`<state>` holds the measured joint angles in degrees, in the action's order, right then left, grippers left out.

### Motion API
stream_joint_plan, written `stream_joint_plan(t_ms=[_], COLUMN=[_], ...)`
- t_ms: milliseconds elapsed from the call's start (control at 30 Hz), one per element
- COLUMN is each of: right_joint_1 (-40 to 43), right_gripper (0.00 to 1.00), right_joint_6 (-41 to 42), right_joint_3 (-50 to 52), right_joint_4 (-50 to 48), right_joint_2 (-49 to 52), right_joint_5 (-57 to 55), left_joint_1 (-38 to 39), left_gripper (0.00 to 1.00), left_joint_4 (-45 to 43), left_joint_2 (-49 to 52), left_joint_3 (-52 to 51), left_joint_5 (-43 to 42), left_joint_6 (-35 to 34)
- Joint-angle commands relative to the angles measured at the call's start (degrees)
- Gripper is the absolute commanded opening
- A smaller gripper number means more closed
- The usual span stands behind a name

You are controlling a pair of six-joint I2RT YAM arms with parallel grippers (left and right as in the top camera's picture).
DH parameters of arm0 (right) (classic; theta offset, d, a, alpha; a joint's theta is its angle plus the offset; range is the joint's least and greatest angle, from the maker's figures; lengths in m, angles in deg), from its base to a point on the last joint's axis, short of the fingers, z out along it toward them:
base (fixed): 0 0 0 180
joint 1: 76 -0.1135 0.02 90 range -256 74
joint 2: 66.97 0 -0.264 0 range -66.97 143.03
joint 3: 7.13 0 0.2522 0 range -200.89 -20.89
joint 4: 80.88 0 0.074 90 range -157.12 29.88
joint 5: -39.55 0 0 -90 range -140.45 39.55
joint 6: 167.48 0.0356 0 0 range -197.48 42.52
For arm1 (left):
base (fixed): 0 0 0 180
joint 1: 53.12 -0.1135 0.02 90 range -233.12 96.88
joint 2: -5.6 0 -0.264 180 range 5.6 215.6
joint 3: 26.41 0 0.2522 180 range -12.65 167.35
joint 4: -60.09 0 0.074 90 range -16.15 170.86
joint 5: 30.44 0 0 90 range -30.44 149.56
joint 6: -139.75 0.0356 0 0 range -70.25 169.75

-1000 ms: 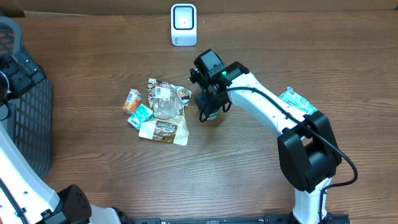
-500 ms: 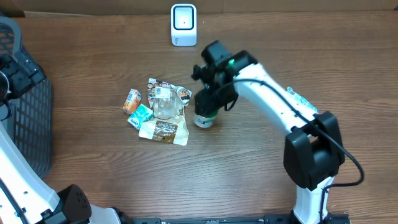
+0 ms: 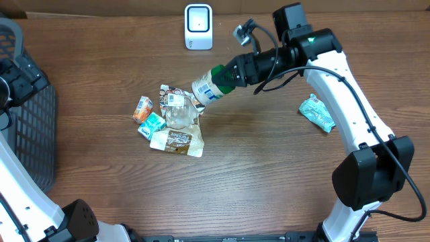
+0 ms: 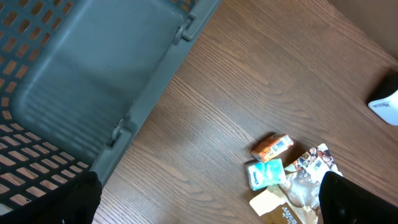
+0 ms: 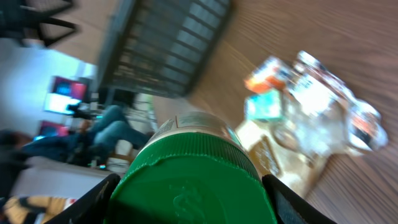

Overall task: Scan the item barcode
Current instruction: 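Lift the jar with the right gripper toward the white scanner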

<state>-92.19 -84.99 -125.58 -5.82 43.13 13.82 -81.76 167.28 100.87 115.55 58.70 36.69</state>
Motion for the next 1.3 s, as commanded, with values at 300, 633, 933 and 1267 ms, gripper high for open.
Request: stream_joint_plan(t_ms=[300, 633, 933, 1267], right_joint_1=[0.07, -0.90, -10.47, -19.87], right_gripper=[0.49, 0.45, 0.46, 0.40], right_joint_6=[0.02, 0.24, 2.36, 9.66], right_joint_3=[-1.53, -1.53, -1.51, -1.44], right_joint_4=[-2.54, -2.19, 0.90, -12.61], right_joint_2=[-1.36, -1.36, -1.36, -0.33], right_joint_5=[10.84, 9.90, -26.56, -78.88], left_joint_1=[-0.22, -0.22, -0.22, -0.22], left_gripper=[1.00, 1.00, 0.99, 1.00], left_joint_4=[-0.09, -0.09, -0.09, -0.09], left_joint_2=[0.24, 0.24, 0.24, 0.24], left_joint_3=[0.79, 0.79, 0.79, 0.79], left_joint_5=[-0.20, -0.20, -0.20, -0.20], left_joint_6=[1.29, 1.29, 1.29, 1.29])
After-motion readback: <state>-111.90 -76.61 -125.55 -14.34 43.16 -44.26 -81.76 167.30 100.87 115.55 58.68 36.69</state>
